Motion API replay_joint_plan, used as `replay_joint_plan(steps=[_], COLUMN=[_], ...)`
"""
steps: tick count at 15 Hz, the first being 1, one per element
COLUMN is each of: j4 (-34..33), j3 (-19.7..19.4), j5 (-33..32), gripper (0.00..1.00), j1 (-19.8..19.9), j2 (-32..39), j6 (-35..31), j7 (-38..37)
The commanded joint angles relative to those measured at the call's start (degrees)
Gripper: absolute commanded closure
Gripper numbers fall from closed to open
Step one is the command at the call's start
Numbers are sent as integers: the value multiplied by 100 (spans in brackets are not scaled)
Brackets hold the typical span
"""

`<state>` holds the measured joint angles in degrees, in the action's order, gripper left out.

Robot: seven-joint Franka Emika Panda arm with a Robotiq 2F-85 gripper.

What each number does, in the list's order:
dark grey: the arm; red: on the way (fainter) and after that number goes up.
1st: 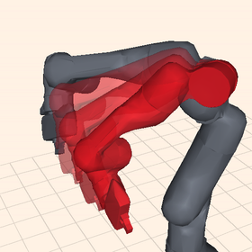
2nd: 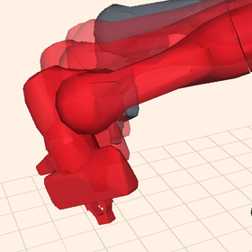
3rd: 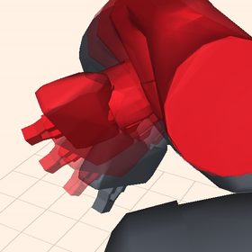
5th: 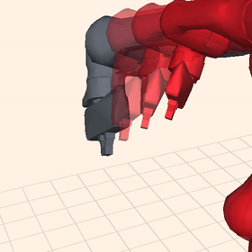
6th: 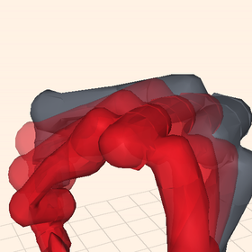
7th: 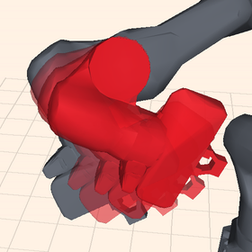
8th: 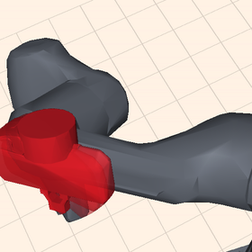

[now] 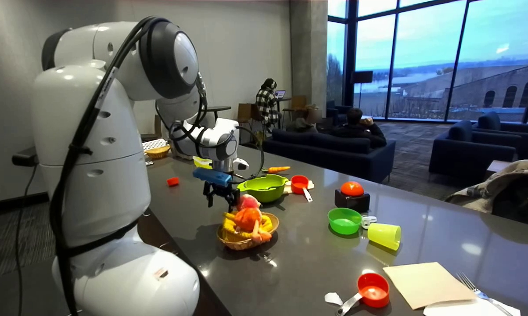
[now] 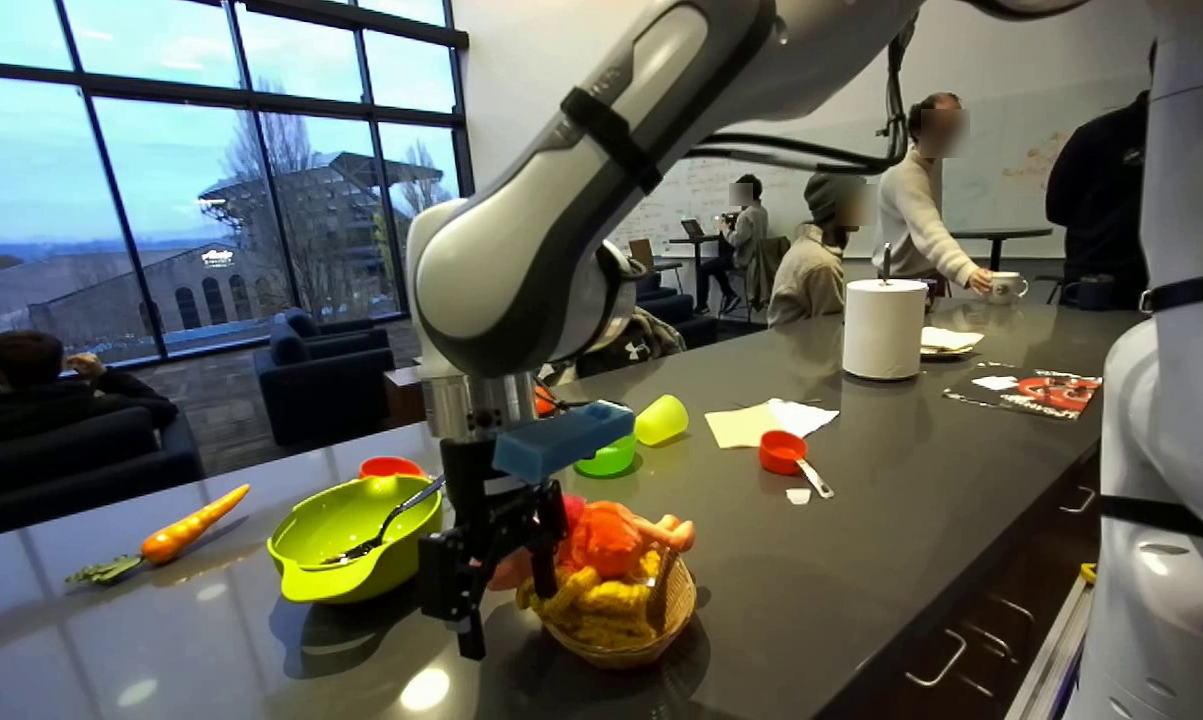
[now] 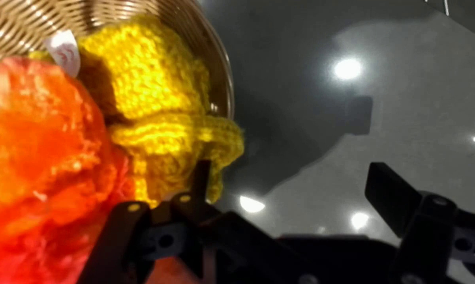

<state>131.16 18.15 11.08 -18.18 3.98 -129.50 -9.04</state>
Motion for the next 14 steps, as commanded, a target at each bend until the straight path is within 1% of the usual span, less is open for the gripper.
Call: replay_joint_plan(steps=[1, 3, 5, 7, 9, 11, 14], j4=[416, 427, 373, 400, 329, 251, 219], j3=[-22, -24, -17, -9, 13, 32, 36], j5=[-73, -163, -400, -677, -896, -919, -840], gripper=[0, 0, 0, 0, 0, 0, 0], j1=[8, 0, -24, -33, -29, -16, 5], j2=[-274, -315, -392, -646, -870, -1082, -1346], j6=[-166, -49, 187, 584, 1250, 1894, 2302], j7=[-56, -67, -202, -411, -566, -577, -475])
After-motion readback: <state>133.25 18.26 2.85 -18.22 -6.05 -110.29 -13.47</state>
